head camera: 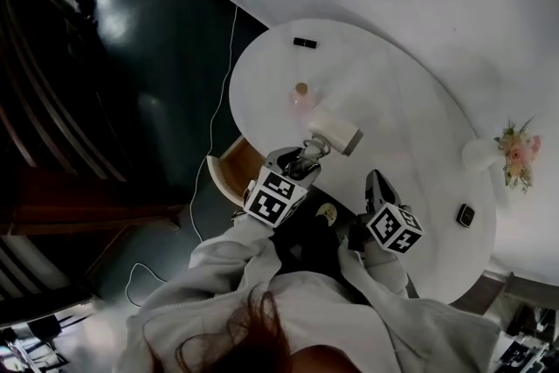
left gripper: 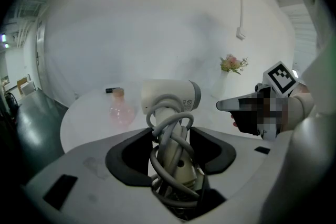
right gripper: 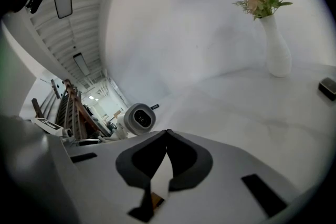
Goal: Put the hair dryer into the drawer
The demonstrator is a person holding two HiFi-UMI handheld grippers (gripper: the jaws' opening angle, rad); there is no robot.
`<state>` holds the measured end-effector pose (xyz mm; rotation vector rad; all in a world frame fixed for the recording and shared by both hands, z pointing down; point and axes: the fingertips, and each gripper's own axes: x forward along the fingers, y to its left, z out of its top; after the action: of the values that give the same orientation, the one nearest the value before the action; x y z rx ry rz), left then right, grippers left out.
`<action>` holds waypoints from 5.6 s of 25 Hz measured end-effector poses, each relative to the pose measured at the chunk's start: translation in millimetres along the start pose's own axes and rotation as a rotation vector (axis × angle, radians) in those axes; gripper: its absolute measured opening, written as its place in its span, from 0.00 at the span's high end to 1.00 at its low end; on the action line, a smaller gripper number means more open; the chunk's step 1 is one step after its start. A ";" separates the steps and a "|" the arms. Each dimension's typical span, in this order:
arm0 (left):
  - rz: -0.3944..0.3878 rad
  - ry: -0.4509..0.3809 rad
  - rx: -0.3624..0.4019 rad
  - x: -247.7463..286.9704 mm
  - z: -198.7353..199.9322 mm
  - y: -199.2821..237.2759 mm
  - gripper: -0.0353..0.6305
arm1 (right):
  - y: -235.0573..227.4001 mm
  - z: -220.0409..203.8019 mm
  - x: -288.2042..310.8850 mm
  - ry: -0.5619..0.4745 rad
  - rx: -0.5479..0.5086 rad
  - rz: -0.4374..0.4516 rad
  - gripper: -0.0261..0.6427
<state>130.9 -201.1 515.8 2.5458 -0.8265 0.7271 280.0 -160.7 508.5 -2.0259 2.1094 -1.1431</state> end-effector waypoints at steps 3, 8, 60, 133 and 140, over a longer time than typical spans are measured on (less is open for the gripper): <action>0.032 0.002 -0.031 -19.6 -18.2 10.7 0.61 | 12.2 -9.3 6.2 0.020 -0.017 0.022 0.89; 0.099 0.012 -0.077 -51.0 -48.4 26.8 0.61 | 32.0 -22.0 14.7 0.058 -0.047 0.060 0.89; 0.160 0.416 -0.469 -29.9 -193.8 130.5 0.62 | 114.2 -75.9 62.7 0.282 -0.154 0.246 0.89; 0.338 0.067 -0.797 46.4 -216.7 196.4 0.54 | 84.9 -107.7 52.3 0.382 -0.161 0.157 0.89; 0.360 0.043 -0.845 25.8 -210.0 194.8 0.54 | 96.9 -105.4 55.0 0.369 -0.155 0.187 0.89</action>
<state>-47.7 -259.5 733.5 1.6445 -1.2623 0.3933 137.3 -166.4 564.3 -1.7274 2.5668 -1.4551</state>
